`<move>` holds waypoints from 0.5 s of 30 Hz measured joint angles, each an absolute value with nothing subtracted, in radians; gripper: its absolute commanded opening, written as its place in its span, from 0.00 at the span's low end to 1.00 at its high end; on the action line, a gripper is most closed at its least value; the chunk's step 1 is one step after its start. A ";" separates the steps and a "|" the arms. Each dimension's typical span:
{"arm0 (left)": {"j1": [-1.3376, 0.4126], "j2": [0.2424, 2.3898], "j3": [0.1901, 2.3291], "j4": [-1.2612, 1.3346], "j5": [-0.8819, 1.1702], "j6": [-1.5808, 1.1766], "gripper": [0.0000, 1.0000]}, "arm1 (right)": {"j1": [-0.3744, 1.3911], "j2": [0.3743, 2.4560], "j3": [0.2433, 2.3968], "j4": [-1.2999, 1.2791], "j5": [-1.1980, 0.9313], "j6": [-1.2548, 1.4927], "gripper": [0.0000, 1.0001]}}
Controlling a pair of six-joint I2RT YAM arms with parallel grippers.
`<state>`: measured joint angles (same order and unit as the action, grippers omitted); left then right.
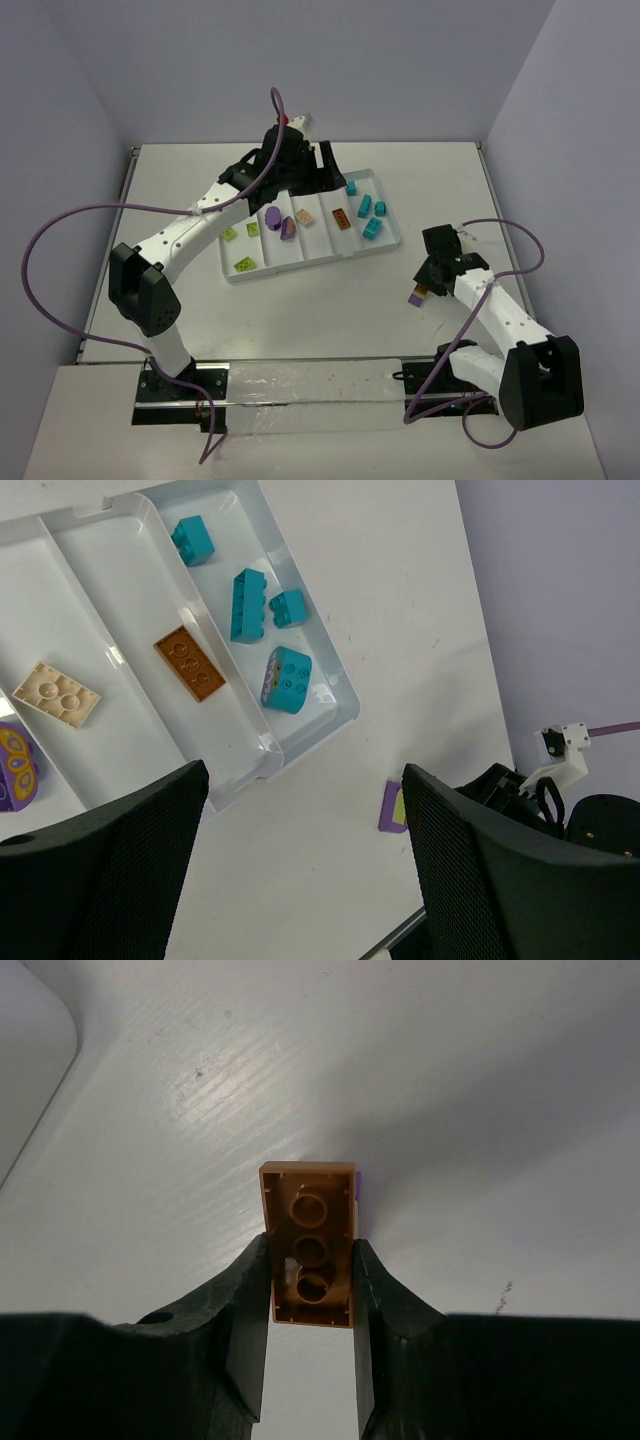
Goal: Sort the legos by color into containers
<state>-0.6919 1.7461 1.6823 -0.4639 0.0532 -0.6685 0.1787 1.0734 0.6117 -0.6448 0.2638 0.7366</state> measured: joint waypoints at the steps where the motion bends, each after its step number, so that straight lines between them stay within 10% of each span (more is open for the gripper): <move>1: -0.692 1.746 1.681 -0.463 0.053 -0.669 0.85 | 0.179 1.073 0.612 -0.643 0.264 0.736 0.00; 15: -0.536 1.670 1.556 -0.438 0.180 -0.675 0.85 | 0.177 0.827 0.627 -0.366 -0.227 0.593 0.00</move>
